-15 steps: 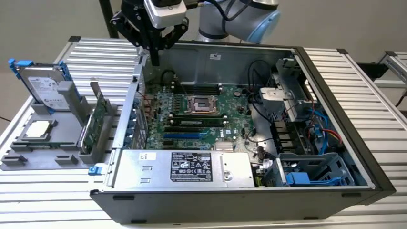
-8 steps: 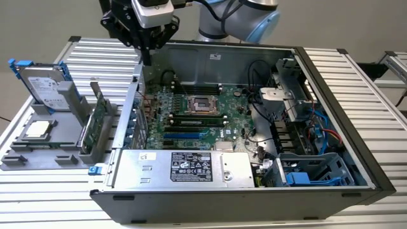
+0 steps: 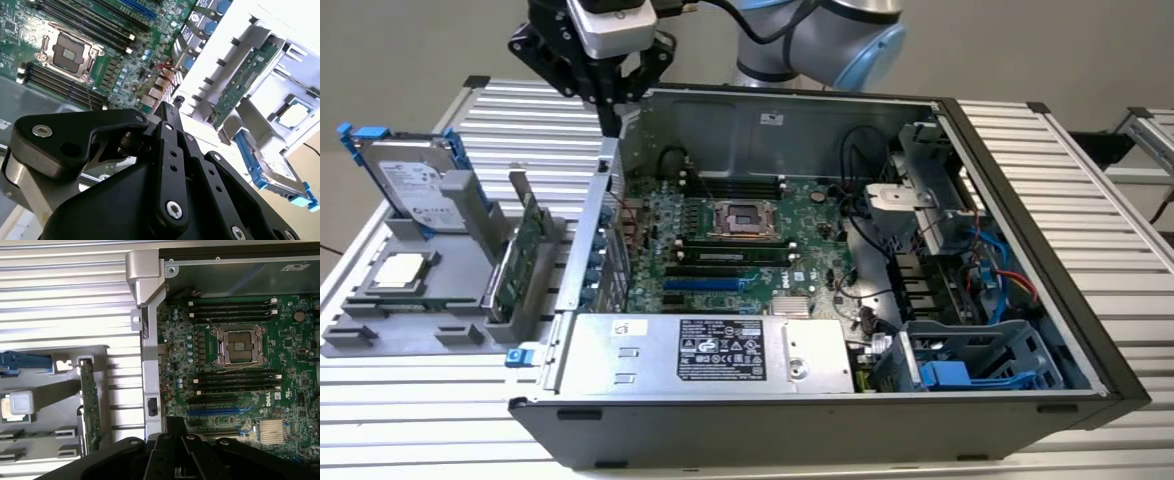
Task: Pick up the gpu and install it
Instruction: 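Reach for the gpu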
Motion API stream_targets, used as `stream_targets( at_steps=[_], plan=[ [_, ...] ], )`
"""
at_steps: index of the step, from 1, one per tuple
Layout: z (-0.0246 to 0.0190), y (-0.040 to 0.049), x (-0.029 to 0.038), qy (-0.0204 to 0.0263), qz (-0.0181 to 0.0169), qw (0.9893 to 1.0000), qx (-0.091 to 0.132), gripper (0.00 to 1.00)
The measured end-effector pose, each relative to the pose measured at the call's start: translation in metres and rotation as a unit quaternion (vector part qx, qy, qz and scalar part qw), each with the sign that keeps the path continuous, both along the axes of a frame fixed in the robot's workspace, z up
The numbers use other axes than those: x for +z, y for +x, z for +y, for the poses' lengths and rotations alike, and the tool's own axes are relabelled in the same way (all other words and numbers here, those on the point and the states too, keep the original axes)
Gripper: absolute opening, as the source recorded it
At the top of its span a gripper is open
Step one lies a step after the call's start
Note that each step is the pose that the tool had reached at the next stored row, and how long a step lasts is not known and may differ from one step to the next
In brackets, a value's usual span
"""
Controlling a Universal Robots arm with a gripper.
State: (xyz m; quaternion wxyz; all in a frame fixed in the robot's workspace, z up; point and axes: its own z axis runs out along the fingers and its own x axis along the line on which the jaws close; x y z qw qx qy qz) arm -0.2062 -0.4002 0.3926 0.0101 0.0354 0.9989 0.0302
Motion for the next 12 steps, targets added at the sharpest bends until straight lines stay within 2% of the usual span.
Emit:
stream_targets(
  at_steps=[12],
  plan=[
    [-0.002,-0.0262,0.0,0.0016,0.0,1.0,0.0,0.0]
  ],
)
